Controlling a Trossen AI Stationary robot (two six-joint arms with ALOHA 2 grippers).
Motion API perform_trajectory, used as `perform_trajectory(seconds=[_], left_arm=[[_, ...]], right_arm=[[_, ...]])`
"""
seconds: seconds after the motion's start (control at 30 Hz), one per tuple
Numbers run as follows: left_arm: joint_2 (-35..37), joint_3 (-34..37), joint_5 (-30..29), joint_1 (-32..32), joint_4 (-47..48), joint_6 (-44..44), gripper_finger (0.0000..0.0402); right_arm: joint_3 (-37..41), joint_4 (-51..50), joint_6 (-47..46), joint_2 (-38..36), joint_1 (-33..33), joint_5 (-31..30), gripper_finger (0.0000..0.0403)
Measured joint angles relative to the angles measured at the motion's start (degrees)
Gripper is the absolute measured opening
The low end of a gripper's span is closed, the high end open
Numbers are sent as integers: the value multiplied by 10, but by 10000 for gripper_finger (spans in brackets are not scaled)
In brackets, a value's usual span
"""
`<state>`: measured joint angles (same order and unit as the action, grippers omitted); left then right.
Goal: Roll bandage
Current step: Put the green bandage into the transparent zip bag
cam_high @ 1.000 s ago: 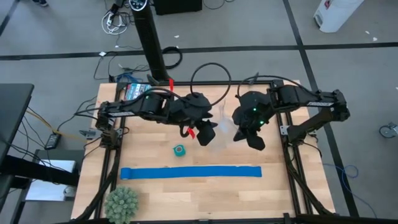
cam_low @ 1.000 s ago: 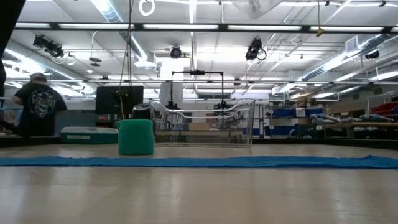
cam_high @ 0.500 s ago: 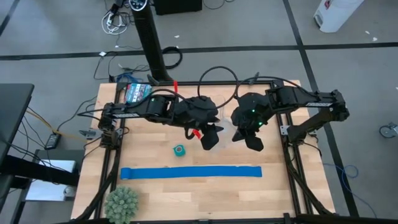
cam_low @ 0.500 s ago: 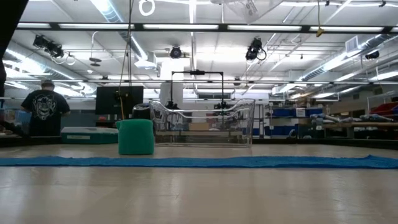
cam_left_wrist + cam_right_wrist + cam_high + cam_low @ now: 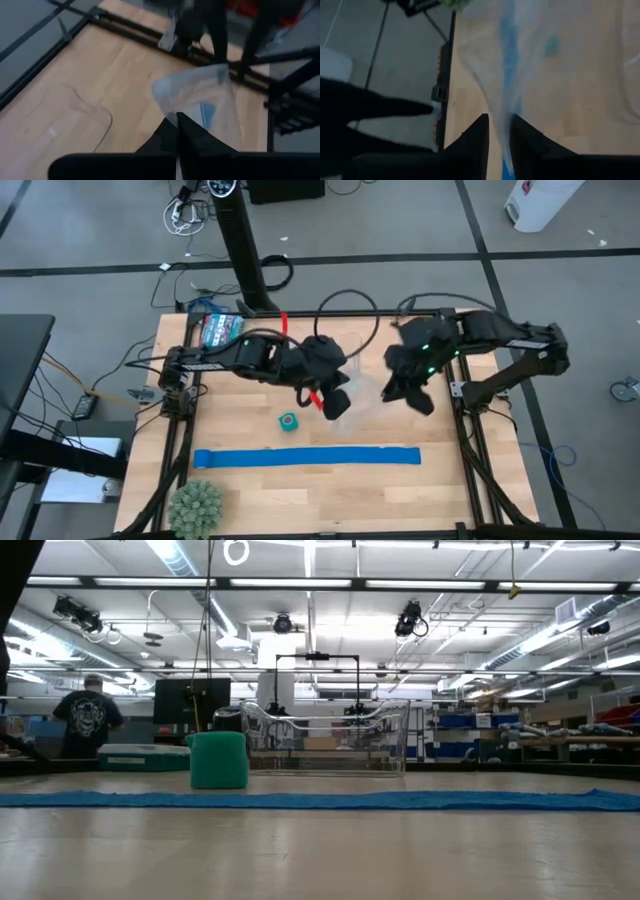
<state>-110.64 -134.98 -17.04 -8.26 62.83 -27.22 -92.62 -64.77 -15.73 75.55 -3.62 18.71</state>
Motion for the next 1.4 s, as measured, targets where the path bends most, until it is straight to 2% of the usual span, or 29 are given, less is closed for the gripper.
perform_trajectory(seconds=[0.2, 0.37, 0.73, 0.83, 1.0, 1.27, 1.4], left_arm=[[0, 0, -42, -33, 42, 2, 2], [0, 0, -100, -54, 29, 21, 2], [0, 0, -99, -57, -24, 26, 1], [0, 0, -87, -57, -33, 25, 1], [0, 0, -84, -58, -37, 21, 1], [0, 0, -82, -58, -60, 28, 1], [1, 0, -82, -58, -58, 29, 1]], right_arm=[[0, 9, -21, -51, 8, -45, 70], [0, 30, -23, -57, 8, -73, 69], [0, 33, 5, -32, 8, -109, 69], [0, 39, 9, -29, 8, -138, 69], [0, 51, 26, -27, 8, -134, 69], [0, 63, 34, -6, 8, -84, 67], [0, 61, 36, 0, 8, -81, 52]])
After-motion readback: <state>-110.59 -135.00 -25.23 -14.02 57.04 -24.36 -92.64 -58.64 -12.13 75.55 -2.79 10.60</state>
